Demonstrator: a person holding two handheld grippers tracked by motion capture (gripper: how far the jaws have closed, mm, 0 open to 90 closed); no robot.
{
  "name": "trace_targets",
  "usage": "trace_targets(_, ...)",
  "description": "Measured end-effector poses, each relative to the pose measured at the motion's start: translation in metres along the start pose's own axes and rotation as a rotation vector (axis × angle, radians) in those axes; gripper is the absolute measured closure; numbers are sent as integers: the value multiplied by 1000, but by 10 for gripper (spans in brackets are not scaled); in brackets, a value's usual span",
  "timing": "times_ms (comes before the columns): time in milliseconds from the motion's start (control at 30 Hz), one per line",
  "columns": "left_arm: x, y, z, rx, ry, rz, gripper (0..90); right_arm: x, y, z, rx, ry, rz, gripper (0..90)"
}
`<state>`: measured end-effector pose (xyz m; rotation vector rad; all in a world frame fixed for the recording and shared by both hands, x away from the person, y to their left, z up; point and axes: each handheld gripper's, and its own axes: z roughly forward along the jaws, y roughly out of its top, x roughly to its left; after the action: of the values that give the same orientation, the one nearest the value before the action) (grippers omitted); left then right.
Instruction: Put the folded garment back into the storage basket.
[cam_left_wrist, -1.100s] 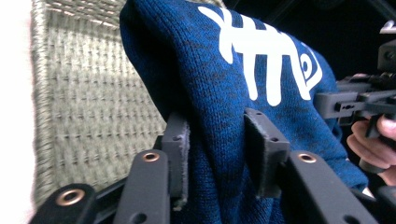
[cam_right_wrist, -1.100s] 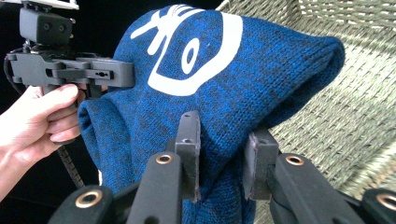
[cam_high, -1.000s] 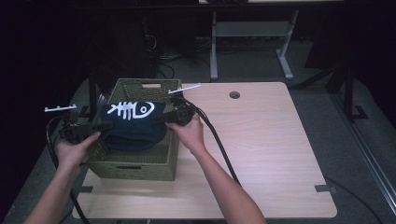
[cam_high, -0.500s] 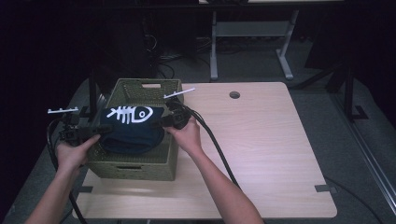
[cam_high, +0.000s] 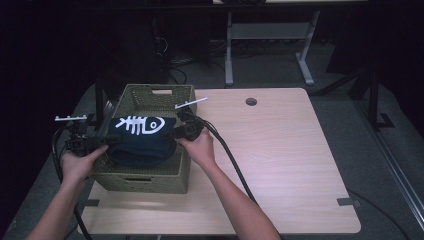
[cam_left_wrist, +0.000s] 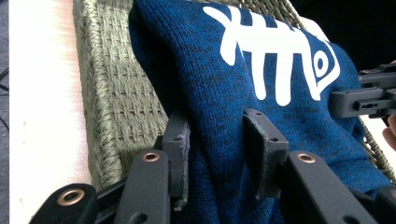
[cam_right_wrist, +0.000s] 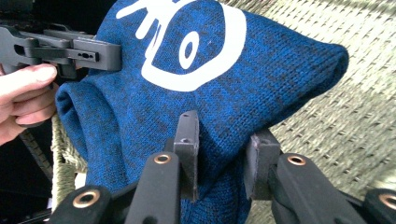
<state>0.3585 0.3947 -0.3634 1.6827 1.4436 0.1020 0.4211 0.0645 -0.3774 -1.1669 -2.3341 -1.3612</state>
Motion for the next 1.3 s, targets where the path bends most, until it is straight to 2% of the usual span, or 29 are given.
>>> trace_targets(200,-2,2,3,4,5,14,641,3,0,-5,-7,-16,-20,705)
trace_targets(267,-2,3,5,-5,11,10,634,3,0,-6,-8,-16,-22,705)
trace_targets(300,-2,3,5,-6,28,12,611,3,0,-6,-6,-24,-27,695)
trace_targets(367,-2,4,3,-32,74,16,558,3,1,-8,-3,-62,-44,622)
trace_targets(433,0,5,0,-47,62,-7,559,2,3,-11,5,-97,-58,530)
trace_targets(467,0,5,0,-50,66,-7,567,3,4,-13,7,-121,-70,525)
trace_targets(600,-2,5,0,-47,60,1,569,-1,6,-20,3,-133,-76,508)
trace_targets(667,-3,5,1,-46,47,0,569,-3,7,-24,-3,-116,-63,512)
trace_targets(967,-14,4,-4,-80,1,7,571,-2,9,-39,-35,-41,-64,528)
trace_targets(1133,-27,2,-5,-108,-29,1,555,-6,8,-50,-54,31,-42,520)
trace_targets(1300,-45,3,-3,-122,-47,14,533,-10,4,-64,-77,95,-33,504)
